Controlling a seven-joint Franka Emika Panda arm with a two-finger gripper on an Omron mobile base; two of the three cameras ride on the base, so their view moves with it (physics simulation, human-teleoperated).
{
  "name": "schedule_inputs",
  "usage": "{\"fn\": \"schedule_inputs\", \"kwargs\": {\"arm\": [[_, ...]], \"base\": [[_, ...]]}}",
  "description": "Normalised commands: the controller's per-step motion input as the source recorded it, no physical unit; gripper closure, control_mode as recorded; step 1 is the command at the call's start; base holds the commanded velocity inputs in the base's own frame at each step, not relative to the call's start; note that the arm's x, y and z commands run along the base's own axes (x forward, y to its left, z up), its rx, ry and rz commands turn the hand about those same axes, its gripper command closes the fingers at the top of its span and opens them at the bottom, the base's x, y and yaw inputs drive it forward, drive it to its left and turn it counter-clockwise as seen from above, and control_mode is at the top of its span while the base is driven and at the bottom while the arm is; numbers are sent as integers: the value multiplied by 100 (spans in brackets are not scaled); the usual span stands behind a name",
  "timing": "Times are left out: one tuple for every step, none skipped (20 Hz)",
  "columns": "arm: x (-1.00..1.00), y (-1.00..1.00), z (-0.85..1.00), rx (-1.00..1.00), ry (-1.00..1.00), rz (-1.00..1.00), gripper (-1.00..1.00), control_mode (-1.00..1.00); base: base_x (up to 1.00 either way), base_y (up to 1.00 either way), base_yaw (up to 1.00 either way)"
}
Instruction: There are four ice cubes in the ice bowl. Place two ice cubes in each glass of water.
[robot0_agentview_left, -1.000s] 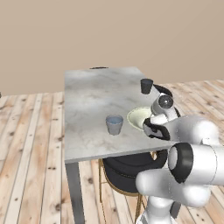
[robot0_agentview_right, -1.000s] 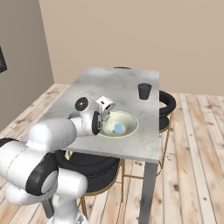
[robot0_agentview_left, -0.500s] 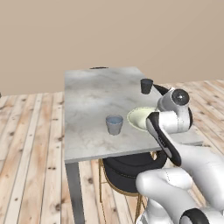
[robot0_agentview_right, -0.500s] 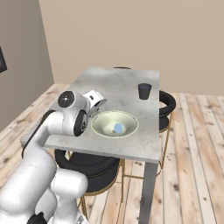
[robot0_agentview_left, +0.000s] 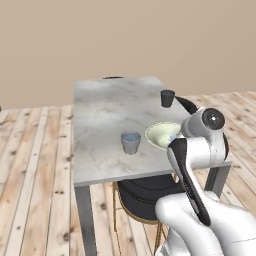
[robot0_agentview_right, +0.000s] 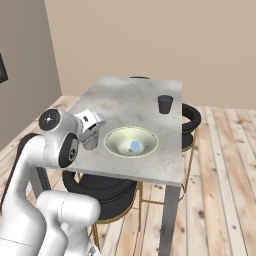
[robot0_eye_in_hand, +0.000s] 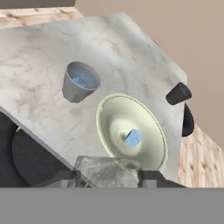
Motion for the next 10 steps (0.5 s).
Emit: {"fn": "schedule_inputs", "kwargs": {"arm": [[-79,27,4,5,0,0,100,-100],[-74,21,10,6,0,0,100,-100],[-60,21,8,4,3,0,100,-100],[-60,19,11,3,3,0,100,-100],[-36,26,9,1,8,0,100,-100],[-13,30,4,0,8,0,100,-100],[0,29,0,0,8,0,100,-100],[0,32,0,0,5,0,100,-100],[0,31,0,0,0,0,100,-100],[0,22,0,0,0,0,100,-100]], "base": [[0,0,0],[0,0,0],[0,0,0],[0,0,0],[0,0,0],[0,0,0],[0,0,0],[0,0,0],[0,0,0],[0,0,0]]}}
